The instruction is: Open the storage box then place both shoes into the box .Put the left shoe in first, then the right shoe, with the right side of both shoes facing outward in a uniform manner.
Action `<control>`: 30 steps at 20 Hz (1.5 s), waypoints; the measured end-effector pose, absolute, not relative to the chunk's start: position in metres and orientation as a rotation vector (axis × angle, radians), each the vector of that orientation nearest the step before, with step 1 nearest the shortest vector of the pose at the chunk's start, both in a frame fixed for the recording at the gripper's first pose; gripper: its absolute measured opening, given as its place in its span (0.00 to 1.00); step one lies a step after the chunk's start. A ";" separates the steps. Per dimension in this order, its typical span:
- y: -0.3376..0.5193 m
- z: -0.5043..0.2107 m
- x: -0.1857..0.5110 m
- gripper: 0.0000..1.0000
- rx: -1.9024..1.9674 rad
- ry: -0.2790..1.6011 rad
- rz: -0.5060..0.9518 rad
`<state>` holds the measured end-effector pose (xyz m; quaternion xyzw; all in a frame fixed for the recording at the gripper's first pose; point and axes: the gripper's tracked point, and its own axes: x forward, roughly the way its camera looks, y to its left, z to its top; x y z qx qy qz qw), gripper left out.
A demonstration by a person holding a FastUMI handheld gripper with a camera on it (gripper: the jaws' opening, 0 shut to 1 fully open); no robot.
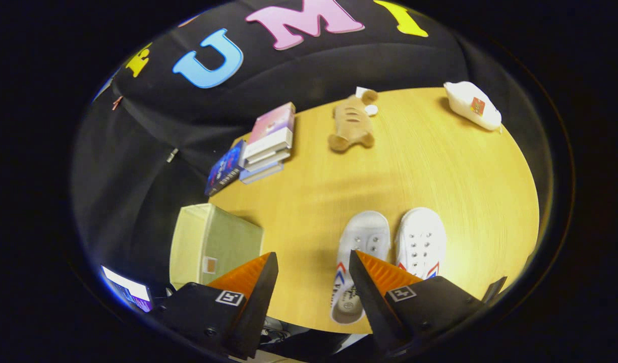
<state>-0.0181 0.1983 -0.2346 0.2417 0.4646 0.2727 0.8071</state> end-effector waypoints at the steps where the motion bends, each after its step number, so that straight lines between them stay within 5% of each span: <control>1: 0.196 -0.254 -0.021 0.81 0.487 1.034 0.572; 4: 0.193 -0.296 -0.026 0.70 0.406 1.145 0.541; 10: 0.189 -0.350 -0.024 0.70 0.301 1.257 0.478; 12: 0.193 -0.359 -0.023 0.52 0.334 1.293 0.457; 16: 0.186 -0.366 -0.023 0.38 0.380 1.334 0.409; 17: 0.186 -0.364 -0.024 0.18 0.424 1.346 0.388; 18: 0.185 -0.360 -0.027 0.13 0.480 1.372 0.357; 30: 0.199 -0.250 -0.040 0.12 0.636 1.304 0.469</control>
